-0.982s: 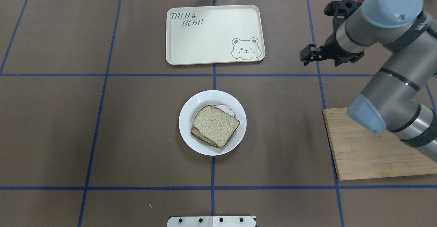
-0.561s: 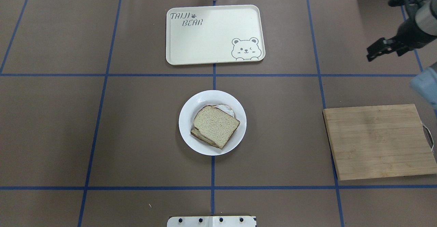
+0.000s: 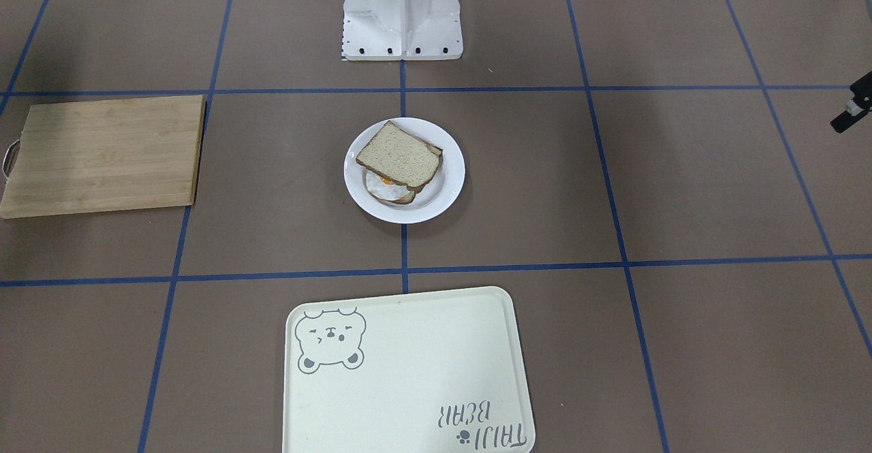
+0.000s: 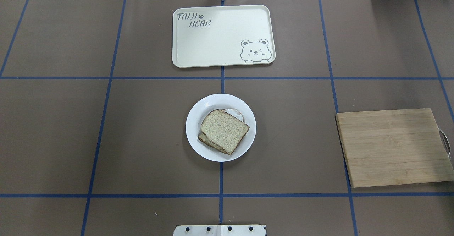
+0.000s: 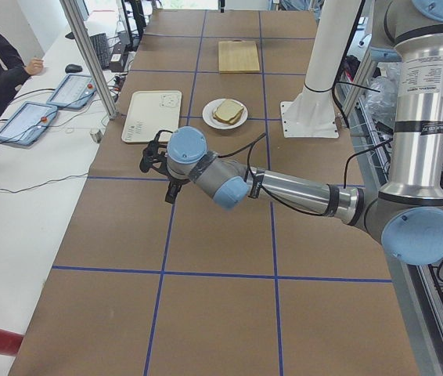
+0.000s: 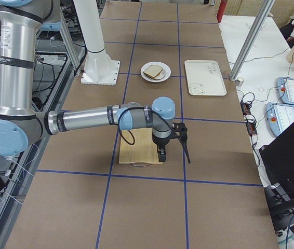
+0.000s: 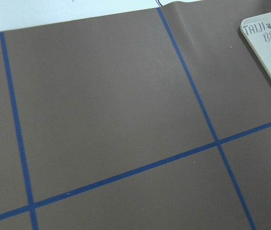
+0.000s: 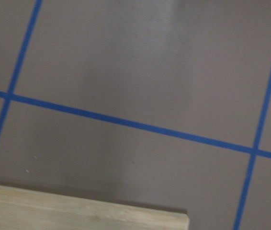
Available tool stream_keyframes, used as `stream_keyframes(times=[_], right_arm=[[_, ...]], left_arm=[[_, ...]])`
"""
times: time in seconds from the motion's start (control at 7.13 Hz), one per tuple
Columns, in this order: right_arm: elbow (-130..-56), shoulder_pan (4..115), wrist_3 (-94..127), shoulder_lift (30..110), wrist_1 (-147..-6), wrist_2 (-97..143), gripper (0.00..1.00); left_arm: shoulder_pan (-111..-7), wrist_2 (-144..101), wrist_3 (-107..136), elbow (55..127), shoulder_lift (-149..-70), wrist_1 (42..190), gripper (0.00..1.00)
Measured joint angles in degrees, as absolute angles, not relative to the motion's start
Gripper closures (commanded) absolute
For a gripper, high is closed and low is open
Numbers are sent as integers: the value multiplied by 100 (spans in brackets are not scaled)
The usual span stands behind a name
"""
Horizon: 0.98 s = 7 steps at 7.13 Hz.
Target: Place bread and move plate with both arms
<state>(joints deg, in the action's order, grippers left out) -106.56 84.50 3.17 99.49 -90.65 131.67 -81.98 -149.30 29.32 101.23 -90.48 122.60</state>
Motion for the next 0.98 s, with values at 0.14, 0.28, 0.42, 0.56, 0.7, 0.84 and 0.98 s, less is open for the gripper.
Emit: stream_keyframes(times=[0.14,0.28,0.42,0.56,0.7,0.84,0.98], right_arm=[[-10673,8627,181,10153,-9045,13138,0],[-10670,8737,68,10240,-9033,13098,0],[-10664,8788,17,10261,-9029,13081,0],[-10662,8806,4,10255,-9027,13079,0],[-10658,8811,5,10244,-9027,13080,0],[-10657,8814,9,10236,-9027,13084,0],[-10658,8815,16,10228,-9026,13086,0]], left_arm=[[-7846,-14925,3784,10084,-9080,12793,2],[-7510,-14902,4622,9956,-9171,13399,2],[-7161,-14736,5463,9802,-9300,14029,2],[-6704,-14284,6281,9719,-9389,14628,2],[-6078,-13612,7058,9680,-9465,15170,2],[-5555,-13088,7621,9664,-9561,15485,2],[-5189,-12743,7995,9640,-9649,15627,2]])
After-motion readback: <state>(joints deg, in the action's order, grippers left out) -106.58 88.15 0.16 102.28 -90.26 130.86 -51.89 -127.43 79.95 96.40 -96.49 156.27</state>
